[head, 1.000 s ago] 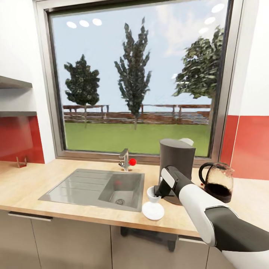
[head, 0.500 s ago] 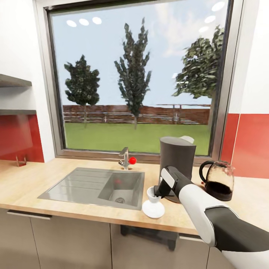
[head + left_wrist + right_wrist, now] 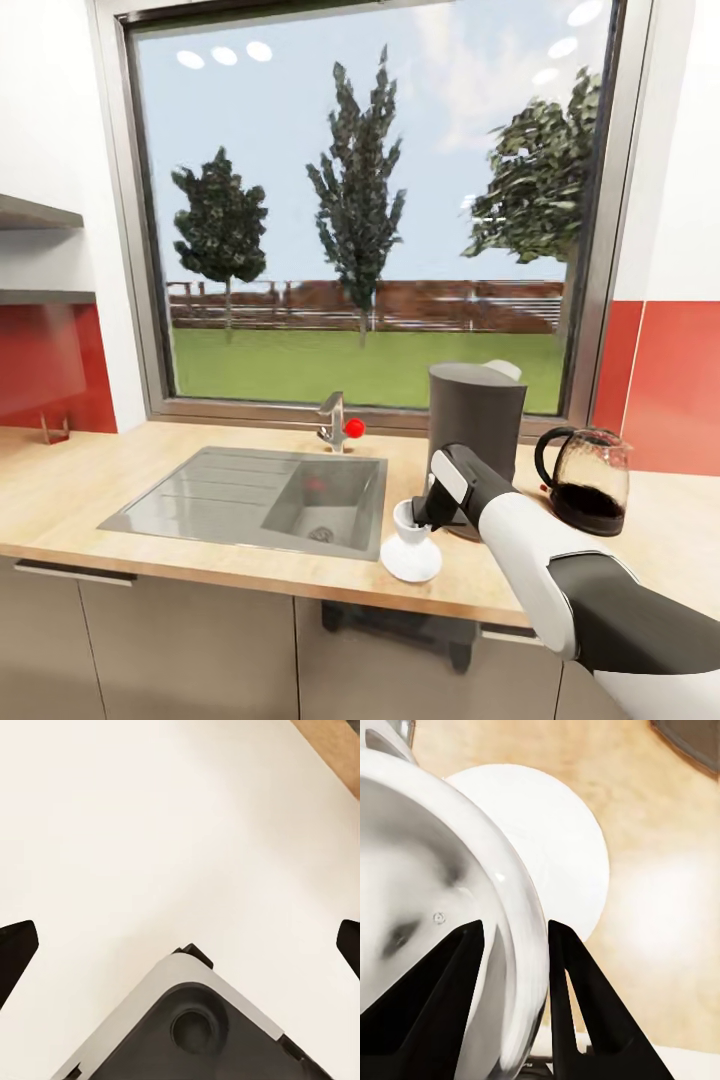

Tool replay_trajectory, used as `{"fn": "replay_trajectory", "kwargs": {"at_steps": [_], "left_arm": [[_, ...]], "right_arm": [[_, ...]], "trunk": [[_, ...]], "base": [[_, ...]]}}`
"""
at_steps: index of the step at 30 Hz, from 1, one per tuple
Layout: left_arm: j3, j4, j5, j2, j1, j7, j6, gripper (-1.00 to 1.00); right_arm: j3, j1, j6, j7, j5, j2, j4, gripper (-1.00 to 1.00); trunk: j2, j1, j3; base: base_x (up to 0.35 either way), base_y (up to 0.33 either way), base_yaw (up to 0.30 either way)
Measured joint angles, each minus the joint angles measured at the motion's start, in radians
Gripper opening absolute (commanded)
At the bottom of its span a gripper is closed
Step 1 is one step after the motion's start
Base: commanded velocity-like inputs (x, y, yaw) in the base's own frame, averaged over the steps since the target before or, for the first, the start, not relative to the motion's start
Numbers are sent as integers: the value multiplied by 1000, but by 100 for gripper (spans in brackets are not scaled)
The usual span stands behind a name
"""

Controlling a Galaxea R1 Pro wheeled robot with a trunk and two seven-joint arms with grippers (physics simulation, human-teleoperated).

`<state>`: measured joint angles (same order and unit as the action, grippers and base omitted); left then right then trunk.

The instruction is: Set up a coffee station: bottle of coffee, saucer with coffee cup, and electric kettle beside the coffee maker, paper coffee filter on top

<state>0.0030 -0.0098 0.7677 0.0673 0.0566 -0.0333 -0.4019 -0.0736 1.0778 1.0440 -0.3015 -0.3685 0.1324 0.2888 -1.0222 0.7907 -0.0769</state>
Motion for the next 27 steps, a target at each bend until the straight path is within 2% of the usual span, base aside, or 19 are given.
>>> {"fn": "replay_trajectory", "kwargs": {"at_steps": [6,23,27], "left_arm": [[0,0,0,-1,0,0,0,100],[0,0,0,-1,0,0,-1,100],[0,0,0,-1,0,0,0,100]], "right_arm": [[0,0,0,0,1,0,0,-100],[0,0,0,0,1,-1,0,-100],[0,0,0,0,0,-2,-1,-100]], "trunk": [[0,0,0],[0,0,0],[-28,16,-12]], "base": [[170,-34,0],[10,-2,0],[0,0,0]]}}
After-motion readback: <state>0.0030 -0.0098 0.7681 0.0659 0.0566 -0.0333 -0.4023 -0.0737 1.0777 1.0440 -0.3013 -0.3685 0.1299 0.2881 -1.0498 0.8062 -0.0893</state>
